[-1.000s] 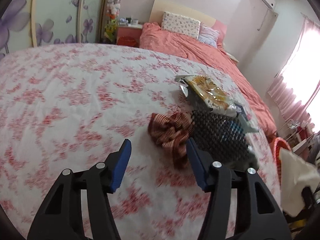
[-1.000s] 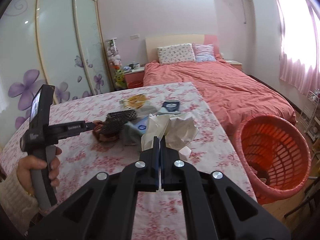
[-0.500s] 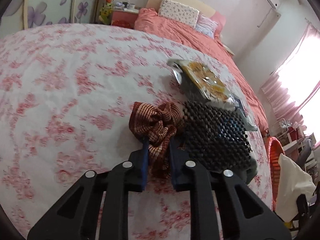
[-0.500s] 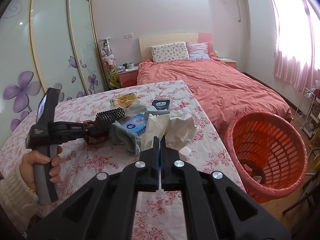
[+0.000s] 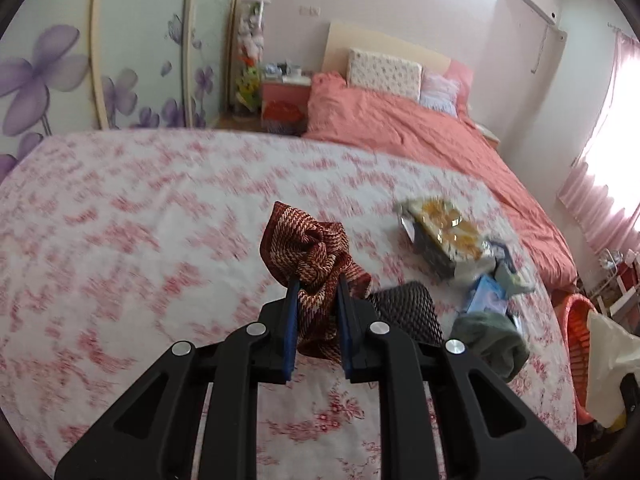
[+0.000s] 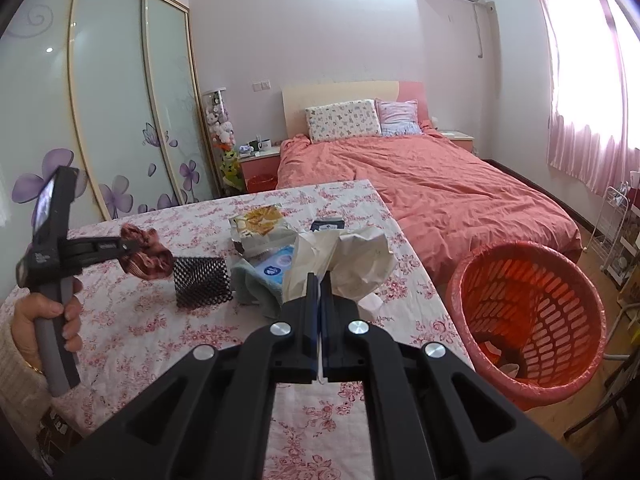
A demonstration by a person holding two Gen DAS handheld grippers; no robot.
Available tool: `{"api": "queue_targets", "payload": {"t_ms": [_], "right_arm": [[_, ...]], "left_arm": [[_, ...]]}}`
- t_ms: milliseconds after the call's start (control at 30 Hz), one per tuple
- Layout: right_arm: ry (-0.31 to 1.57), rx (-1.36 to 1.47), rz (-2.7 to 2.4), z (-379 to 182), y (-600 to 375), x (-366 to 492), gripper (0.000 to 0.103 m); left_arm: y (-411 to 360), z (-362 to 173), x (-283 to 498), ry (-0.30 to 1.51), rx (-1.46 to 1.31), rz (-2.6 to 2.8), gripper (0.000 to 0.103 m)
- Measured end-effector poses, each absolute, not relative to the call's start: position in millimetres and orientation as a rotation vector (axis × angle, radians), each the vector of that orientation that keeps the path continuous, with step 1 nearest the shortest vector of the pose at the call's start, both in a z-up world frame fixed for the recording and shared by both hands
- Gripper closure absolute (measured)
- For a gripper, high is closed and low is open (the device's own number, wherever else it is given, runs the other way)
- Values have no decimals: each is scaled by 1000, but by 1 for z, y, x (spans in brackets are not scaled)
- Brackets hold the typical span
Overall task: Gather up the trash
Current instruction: 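Grasp the brown plaid scrunchie with the left tool and lift it while the right tool holds tissues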
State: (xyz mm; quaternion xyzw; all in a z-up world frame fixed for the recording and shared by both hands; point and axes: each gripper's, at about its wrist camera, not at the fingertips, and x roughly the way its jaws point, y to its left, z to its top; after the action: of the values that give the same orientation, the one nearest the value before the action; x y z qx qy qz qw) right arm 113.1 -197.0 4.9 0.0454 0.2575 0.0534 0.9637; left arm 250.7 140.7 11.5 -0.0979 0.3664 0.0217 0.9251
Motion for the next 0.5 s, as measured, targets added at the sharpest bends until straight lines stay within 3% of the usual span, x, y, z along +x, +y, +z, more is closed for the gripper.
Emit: {"api": "queue_targets", "payload": {"t_ms": [500], "right_arm": [[472, 89, 70, 22, -211, 91, 101]], "left_arm": [[87, 38, 226, 727, -163, -128, 86]]}}
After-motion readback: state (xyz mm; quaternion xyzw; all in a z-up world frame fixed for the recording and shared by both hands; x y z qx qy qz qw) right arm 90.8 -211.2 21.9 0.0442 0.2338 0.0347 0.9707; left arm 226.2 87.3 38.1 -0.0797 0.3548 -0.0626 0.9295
